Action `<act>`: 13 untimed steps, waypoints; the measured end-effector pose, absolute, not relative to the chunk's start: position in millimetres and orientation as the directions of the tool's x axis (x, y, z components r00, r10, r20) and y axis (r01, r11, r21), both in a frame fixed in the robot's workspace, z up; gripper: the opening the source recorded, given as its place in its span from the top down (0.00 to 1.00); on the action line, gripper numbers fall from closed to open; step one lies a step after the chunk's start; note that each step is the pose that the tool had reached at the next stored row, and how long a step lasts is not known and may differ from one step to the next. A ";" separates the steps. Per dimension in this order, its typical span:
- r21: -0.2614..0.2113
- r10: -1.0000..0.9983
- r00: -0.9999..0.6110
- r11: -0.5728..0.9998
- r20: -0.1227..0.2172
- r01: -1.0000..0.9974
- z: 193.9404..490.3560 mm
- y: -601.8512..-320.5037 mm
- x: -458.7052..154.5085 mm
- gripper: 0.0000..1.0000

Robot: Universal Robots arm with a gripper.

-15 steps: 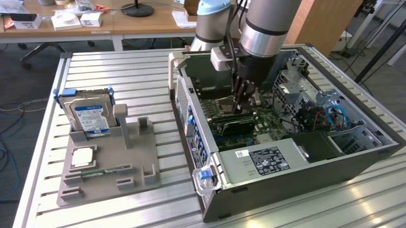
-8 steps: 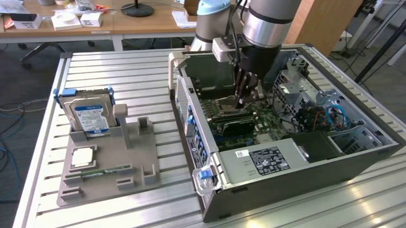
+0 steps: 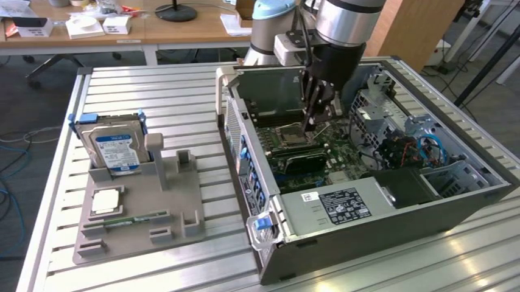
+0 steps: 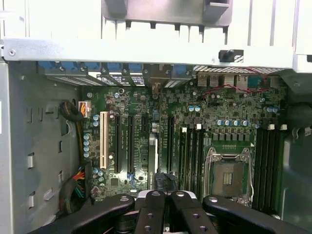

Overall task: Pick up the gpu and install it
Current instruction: 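Press down on the gpu until it lock into place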

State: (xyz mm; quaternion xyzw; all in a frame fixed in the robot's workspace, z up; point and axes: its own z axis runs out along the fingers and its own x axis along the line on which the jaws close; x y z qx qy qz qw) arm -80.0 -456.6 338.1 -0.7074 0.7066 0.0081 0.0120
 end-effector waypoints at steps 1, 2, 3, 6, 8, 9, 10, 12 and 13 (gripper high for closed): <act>-0.006 -1.000 0.001 -0.001 -0.028 -1.000 340.3 -456.6 -80.0 0.90; -0.006 -1.000 0.001 -0.001 -0.028 -1.000 342.4 -456.5 -80.0 0.90; -0.006 -1.000 0.001 -0.001 -0.028 -1.000 344.6 -456.6 -79.9 0.90; -0.006 -1.000 0.001 -0.001 -0.028 -1.000 350.1 -456.6 -80.0 0.90; -0.006 -1.000 0.001 -0.001 -0.029 -1.000 350.7 -456.6 -80.0 0.90; -0.006 -1.000 0.001 -0.001 -0.029 -1.000 350.7 -456.6 -80.0 0.90; -0.006 -1.000 0.001 -0.001 -0.028 -1.000 350.8 -456.6 -80.0 0.90; -0.006 -1.000 0.001 -0.001 -0.028 -1.000 350.8 -456.6 -80.0 0.90; -0.006 -1.000 0.001 -0.001 -0.028 -1.000 350.8 -456.6 -80.0 0.90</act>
